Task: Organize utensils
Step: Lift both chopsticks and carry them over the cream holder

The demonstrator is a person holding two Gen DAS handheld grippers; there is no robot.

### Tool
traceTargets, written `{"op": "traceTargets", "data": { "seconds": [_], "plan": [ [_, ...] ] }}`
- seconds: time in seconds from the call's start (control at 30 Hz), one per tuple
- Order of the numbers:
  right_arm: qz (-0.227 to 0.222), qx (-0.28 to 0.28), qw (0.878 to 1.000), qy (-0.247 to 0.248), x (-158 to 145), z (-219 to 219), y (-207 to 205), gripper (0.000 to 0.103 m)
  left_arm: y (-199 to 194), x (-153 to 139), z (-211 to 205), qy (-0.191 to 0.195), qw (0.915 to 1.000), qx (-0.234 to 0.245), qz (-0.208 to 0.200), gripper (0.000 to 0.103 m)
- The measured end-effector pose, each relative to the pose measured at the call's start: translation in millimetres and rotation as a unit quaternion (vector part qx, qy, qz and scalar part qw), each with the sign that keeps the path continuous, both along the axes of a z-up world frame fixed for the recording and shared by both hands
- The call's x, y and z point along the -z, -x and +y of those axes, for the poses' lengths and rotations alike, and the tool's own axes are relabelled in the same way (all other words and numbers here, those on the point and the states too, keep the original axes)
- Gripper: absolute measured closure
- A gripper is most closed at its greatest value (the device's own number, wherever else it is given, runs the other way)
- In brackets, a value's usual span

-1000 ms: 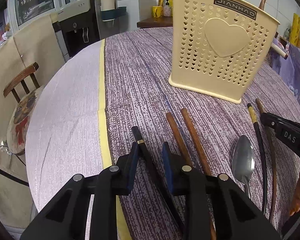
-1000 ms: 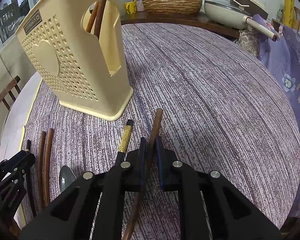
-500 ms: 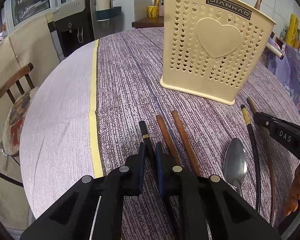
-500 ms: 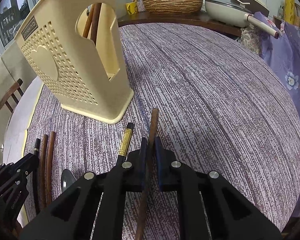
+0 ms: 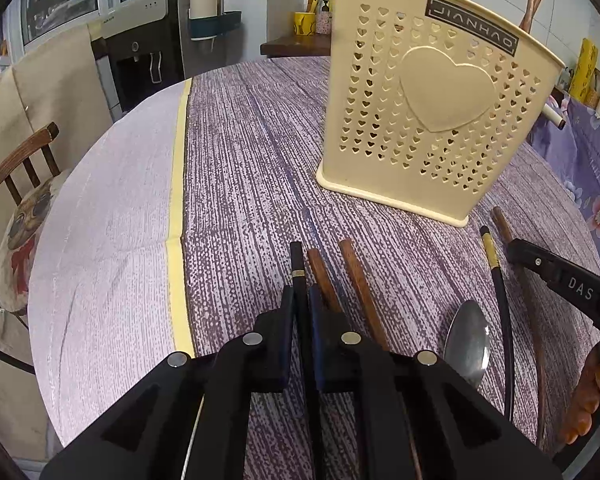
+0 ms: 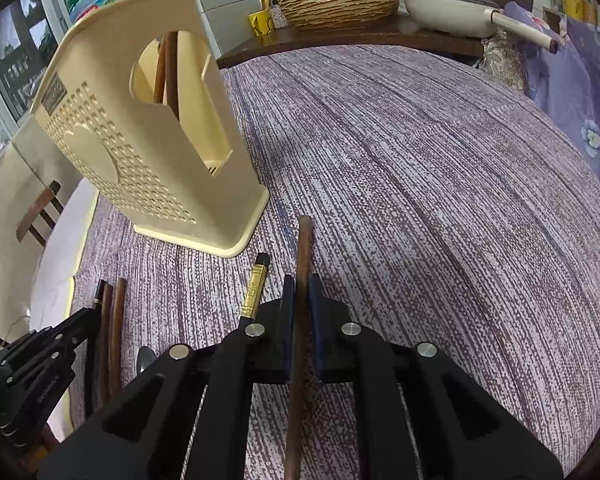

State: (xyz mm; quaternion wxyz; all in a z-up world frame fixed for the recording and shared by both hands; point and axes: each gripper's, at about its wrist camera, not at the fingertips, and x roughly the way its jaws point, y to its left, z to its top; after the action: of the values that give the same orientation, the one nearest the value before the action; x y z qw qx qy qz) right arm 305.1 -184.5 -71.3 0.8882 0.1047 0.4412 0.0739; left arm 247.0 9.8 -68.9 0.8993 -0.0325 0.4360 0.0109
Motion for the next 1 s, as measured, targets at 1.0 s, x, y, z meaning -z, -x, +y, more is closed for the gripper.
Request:
{"op": "traceTargets", "data": {
  "seconds": [1.0],
  "plan": [
    [-0.222,-0.103,0.965,-0.099,-140,-38,97,0.095,62,-126,23,0.049,0.9824,0.025,-0.179,0.095]
  ]
}}
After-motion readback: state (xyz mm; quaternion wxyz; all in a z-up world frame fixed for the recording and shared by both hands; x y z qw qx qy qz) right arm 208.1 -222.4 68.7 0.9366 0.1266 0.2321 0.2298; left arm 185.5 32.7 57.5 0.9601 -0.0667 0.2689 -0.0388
